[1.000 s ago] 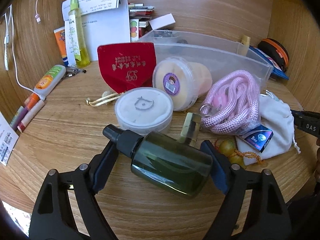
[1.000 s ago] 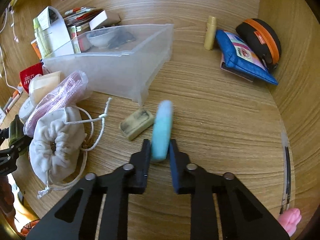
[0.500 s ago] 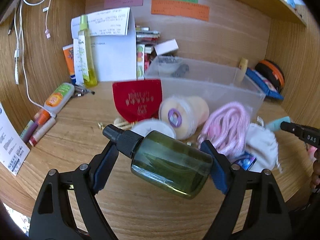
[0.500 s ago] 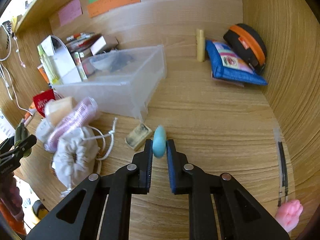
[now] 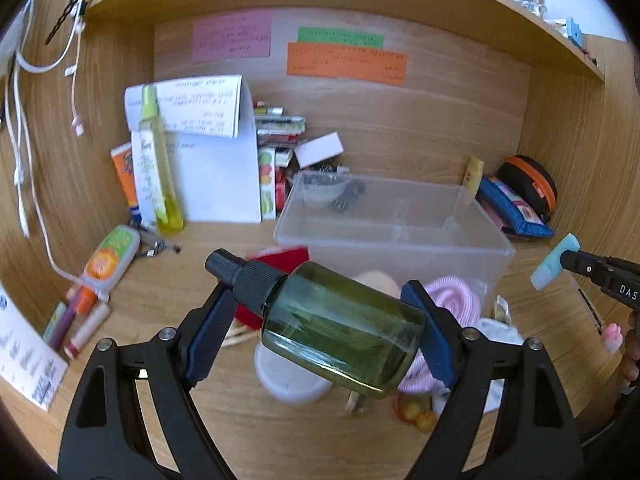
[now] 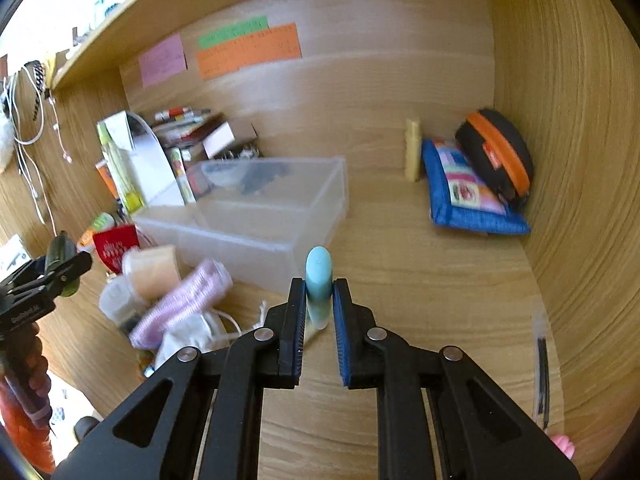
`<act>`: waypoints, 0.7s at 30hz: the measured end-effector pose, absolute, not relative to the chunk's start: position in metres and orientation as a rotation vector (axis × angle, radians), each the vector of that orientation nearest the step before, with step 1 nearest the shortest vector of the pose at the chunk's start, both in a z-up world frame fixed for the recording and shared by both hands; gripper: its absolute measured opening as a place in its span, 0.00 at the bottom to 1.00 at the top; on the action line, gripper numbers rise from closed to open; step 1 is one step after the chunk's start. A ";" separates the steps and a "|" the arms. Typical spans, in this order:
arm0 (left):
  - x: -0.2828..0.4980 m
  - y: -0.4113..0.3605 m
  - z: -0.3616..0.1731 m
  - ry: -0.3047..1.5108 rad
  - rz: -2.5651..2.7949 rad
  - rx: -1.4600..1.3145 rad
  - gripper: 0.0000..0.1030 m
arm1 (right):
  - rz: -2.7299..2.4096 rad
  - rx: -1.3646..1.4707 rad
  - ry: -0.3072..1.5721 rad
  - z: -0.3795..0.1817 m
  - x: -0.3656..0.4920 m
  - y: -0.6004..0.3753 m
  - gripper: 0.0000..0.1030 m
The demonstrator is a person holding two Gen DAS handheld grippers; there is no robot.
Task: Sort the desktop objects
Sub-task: 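Carry the blue bottle and green spray bottle toward the clear plastic bin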
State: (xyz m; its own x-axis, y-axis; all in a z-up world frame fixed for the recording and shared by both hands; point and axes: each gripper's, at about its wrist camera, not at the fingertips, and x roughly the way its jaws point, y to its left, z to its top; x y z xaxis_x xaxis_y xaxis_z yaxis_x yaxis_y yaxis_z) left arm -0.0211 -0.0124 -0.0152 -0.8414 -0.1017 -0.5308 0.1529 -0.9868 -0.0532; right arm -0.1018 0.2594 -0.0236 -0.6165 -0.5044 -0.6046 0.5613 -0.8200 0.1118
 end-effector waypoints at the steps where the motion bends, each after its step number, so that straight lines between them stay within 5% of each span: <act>1: -0.025 -0.013 -0.011 0.126 -2.892 0.818 0.81 | -2.390 0.844 0.114 -0.020 -0.101 0.259 0.12; 21: -0.101 -0.032 0.034 0.025 -2.932 0.865 0.81 | -2.359 0.687 0.139 0.024 -0.130 0.213 0.12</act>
State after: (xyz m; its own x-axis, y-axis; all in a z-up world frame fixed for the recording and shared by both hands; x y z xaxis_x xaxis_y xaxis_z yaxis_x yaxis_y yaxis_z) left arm -0.1005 -0.0319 0.0342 -0.8367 -0.0762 -0.5423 0.0856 -0.9963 0.0079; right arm -0.1300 0.2131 0.0236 -0.6387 -0.5750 -0.5113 0.6310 -0.7717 0.0797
